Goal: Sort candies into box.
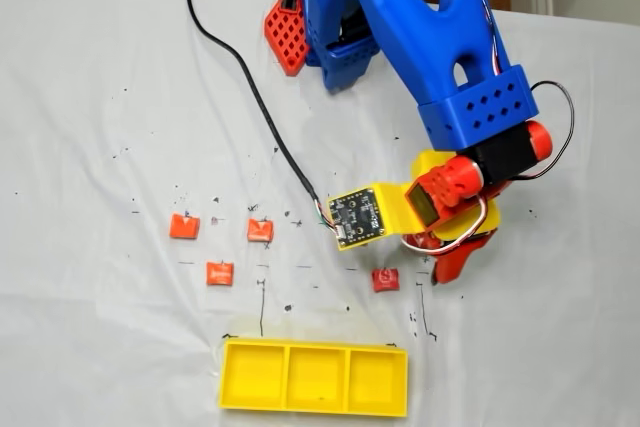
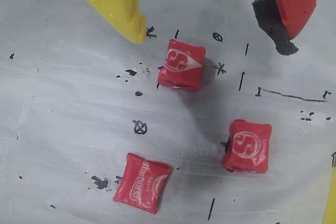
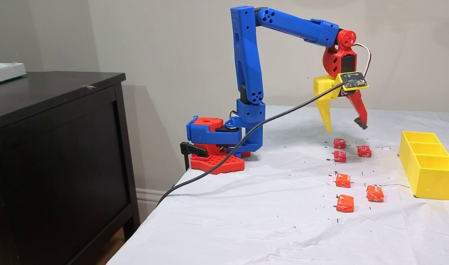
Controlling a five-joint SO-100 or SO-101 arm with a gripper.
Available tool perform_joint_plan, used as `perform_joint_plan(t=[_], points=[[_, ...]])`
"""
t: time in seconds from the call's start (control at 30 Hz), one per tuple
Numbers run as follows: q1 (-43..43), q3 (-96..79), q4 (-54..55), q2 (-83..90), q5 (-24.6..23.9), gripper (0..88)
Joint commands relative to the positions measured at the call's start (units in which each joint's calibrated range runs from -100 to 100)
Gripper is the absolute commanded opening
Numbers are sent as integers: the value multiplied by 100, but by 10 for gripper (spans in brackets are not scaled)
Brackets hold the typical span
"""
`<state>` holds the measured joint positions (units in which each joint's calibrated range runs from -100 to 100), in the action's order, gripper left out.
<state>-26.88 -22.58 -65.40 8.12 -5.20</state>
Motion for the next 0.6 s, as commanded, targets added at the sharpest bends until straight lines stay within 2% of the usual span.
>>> perform_joint_plan(t=[0.0, 0.57], points=[[-74, 160, 125, -66, 54, 295], [-93, 23, 486, -558, 73, 295]])
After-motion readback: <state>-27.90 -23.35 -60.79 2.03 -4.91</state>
